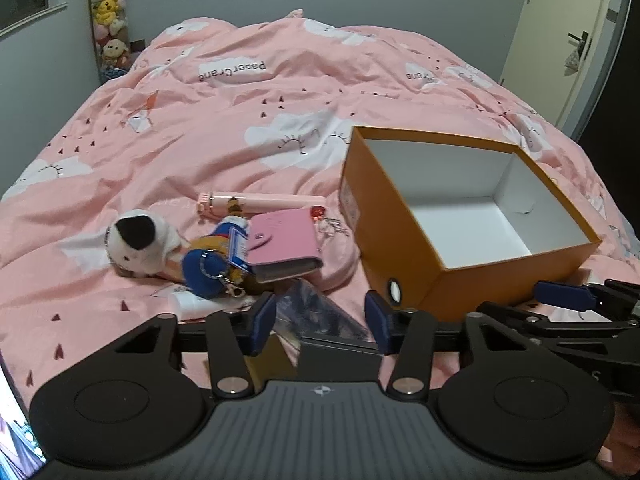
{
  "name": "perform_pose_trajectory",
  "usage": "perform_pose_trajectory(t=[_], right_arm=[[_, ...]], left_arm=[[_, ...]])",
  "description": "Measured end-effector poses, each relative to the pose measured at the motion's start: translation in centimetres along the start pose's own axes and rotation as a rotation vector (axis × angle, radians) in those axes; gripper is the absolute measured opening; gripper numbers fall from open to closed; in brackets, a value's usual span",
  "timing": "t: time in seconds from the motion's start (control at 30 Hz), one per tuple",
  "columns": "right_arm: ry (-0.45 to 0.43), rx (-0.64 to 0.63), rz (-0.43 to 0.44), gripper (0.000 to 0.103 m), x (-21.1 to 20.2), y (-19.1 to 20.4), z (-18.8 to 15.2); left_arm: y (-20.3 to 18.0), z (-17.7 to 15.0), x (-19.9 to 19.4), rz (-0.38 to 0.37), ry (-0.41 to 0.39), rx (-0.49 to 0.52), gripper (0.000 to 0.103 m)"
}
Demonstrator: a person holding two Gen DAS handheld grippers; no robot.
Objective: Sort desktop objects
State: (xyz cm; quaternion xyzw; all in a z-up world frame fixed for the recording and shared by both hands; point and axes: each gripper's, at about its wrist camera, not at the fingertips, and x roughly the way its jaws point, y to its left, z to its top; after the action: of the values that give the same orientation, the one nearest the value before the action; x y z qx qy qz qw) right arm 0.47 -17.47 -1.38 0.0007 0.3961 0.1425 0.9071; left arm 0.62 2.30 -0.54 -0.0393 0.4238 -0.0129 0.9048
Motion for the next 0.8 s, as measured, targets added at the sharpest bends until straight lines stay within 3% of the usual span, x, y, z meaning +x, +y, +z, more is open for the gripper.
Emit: perform_pose_trajectory(t=[0.1,0.37,0.63,0.8], right_arm=[[-0.013,-0.047,0.041,0.058,-0.2,0.8,0.8],[-0.020,-0.252,0.115,0.045,1.6,3.4,4.6],[0.011,-0.481,0.101,0.045,5.1,5.3,6.9],[0.053,-0.665,0.168,0.045,6.9,6.1,7.7]], left_arm=[[0.7,0.6,0.2,0.007,0.006,-0.004,0.042],[0.4,2.7,2.2,0.049,0.001,0.123,0.042],[-1.1,3.1,5.3,0.079,0.034,0.268,0.044],[-0.7,3.1,6.8,0.047,0.067,0.335,0.047]])
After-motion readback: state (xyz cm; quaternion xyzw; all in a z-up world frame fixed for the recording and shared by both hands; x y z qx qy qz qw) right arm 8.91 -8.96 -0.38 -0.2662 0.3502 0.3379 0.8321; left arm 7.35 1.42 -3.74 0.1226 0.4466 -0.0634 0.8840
